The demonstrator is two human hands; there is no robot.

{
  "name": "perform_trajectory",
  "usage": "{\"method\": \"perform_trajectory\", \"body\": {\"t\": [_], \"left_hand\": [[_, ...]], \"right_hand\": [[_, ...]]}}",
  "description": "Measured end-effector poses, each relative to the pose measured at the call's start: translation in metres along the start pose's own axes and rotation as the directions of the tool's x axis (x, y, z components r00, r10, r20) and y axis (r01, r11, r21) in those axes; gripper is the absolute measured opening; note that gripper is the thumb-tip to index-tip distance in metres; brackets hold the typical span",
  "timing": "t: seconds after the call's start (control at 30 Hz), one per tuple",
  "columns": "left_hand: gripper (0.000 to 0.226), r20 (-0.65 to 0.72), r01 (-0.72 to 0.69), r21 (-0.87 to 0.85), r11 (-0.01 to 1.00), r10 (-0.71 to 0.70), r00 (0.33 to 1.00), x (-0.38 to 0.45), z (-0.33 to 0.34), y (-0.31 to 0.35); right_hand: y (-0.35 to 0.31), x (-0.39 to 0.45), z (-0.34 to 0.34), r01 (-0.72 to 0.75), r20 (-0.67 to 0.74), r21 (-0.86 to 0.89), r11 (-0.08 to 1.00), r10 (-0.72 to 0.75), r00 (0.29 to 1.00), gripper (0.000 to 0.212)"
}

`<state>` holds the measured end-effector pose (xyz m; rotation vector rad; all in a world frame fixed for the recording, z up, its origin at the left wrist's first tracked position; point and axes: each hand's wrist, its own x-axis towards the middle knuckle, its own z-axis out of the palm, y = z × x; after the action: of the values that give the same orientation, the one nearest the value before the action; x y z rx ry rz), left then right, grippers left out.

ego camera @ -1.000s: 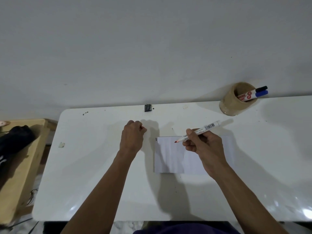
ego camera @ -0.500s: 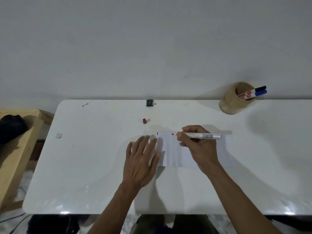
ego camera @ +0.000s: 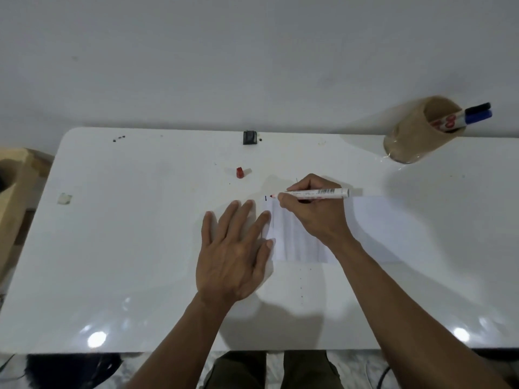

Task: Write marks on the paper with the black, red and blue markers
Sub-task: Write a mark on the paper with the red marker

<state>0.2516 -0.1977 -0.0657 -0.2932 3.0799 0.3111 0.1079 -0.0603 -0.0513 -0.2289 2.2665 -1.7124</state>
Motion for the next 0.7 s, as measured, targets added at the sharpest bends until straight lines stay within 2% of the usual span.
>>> {"method": "perform_trajectory", "body": {"t": [0.27,0.7], "left_hand": [[0.053,-0.026,0.003,0.007,1.000,-0.003,1.000,0.0016,0.0032,-0.0004],[0.052,-0.069,0.001,-0.009,1.000,-0.001,0.998,0.0009,0.0047,0.0004]], "right_hand": [[0.0071,0.0015,0.0022,0.050,-0.001,-0.068,0.996,-0.050,0.999,0.019],[0.0072,0.0033,0.0045,0.049,-0.001,-0.120,0.992,-0.050,0.999,0.019]]}}
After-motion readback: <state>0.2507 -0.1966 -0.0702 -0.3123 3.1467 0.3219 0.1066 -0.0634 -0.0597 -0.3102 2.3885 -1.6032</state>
